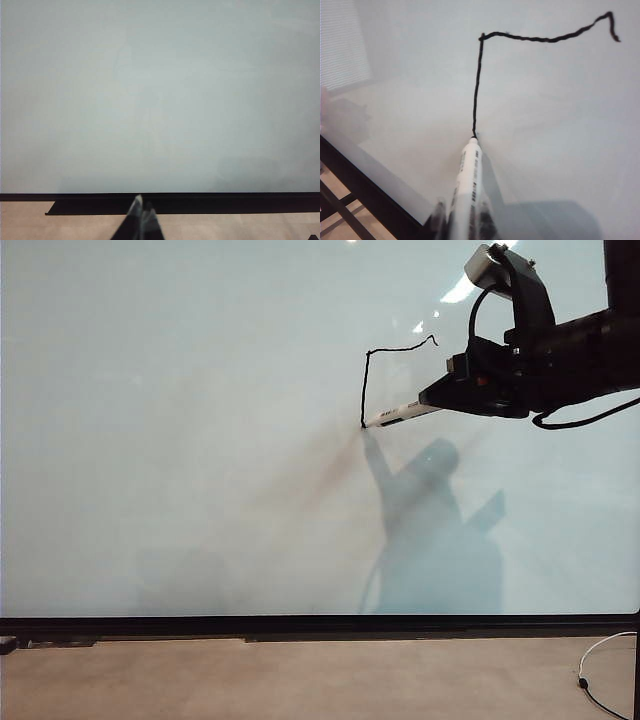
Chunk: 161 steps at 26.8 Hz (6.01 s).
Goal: Pick up the pen on the shelf to the right of the whiteboard and draw a rectangle.
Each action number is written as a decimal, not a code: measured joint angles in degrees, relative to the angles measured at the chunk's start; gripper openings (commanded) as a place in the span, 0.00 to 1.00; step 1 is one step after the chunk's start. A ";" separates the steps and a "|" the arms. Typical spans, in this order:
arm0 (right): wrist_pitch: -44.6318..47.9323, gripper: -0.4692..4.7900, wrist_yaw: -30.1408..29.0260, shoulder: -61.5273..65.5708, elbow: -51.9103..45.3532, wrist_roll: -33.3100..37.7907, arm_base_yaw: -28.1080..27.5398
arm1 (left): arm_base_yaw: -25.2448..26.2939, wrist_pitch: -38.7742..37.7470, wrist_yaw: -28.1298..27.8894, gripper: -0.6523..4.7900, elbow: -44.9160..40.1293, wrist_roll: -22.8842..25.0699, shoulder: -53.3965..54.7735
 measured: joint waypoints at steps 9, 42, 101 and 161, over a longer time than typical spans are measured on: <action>-0.26 0.08 0.92 0.15 0.61 0.00 0.07 | 0.00 0.00 0.00 0.11 0.00 0.00 0.00; -2.21 0.08 3.50 -4.74 -1.92 -0.46 -2.43 | 0.00 0.02 -0.02 0.11 0.00 -0.02 -0.02; -19.93 0.08 15.56 -25.11 -8.15 -12.13 0.09 | 0.00 0.00 0.00 0.11 0.00 -0.02 -0.02; -30.08 0.08 15.78 -17.97 4.24 -32.68 0.13 | 0.00 0.00 0.00 0.11 0.00 0.00 -0.02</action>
